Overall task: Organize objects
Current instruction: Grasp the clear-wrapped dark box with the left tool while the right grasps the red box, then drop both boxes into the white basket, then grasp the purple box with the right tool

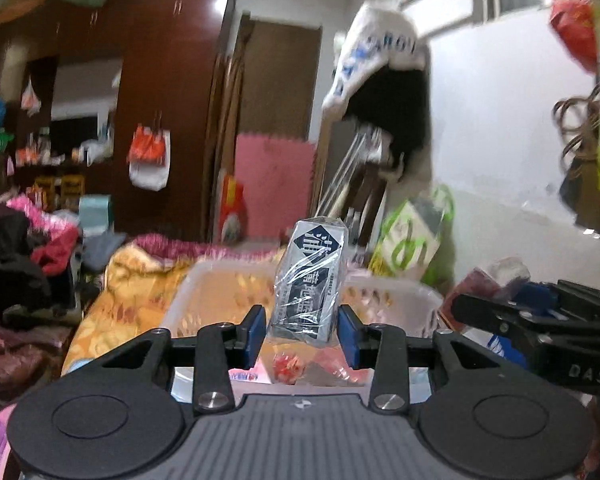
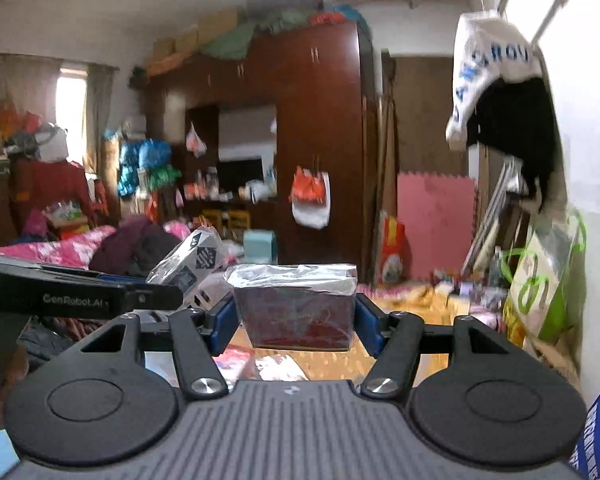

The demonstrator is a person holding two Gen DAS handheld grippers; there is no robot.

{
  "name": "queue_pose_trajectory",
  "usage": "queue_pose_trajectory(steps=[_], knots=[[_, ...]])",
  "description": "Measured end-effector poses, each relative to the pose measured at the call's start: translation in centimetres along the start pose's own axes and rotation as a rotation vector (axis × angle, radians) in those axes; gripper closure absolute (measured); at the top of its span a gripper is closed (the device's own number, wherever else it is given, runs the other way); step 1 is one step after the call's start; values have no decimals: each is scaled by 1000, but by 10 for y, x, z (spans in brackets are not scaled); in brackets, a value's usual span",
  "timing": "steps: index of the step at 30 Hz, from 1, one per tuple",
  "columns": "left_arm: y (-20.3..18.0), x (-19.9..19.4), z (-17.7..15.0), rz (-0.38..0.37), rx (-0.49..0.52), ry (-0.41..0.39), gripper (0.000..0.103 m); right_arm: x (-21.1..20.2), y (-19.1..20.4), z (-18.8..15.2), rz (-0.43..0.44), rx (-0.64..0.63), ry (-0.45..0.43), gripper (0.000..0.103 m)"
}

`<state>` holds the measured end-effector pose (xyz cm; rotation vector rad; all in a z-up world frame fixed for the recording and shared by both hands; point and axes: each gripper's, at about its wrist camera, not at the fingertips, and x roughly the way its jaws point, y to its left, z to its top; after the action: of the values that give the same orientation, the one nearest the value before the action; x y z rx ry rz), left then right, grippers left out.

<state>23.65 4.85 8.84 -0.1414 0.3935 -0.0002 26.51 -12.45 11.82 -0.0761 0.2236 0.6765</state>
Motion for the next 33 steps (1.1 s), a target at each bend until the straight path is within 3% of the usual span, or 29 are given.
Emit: queue_pose_trajectory(steps=[1,2,3,8,11,13,16,21,23,27,29,31,33], knots=[[2,6,0,8,-10,24,55,8,-2,0,-1,11,26,20],[4,10,-2,16,-19,43,45,11,-2,-1,-6,19,39,15],[6,12,-5,14,-14,63,38,9,-2,-4,-13,25,23,10],[13,-16,-19,-23,-6,16,35,-25,-5,-19,52,53,4,1],[22,-40,-31,-66,-14,-18,28,-47,-6,-27,73,57,-7,0],[27,-54,-48,-53,20,-20,22,-61,-3,-44,119,65,-1,0],[43,-73,-89,-40,18,21,21,-74,8,-89,138,36,84,0],[53,-93,-150,-143,-45,28,21,-88,20,-149,244,69,145,0],[43,-88,-153,-166,-9,40,21,-83,26,-150,268,42,141,2],[27,-87,-160,-146,54,22,21,-70,42,-138,231,-35,162,20],[22,-85,-162,-146,73,30,21,-63,44,-138,238,-39,200,35],[18,-85,-162,-150,84,37,21,-61,43,-143,238,-44,238,60],[13,-83,-162,-151,91,38,21,-69,39,-147,268,-15,192,61]])
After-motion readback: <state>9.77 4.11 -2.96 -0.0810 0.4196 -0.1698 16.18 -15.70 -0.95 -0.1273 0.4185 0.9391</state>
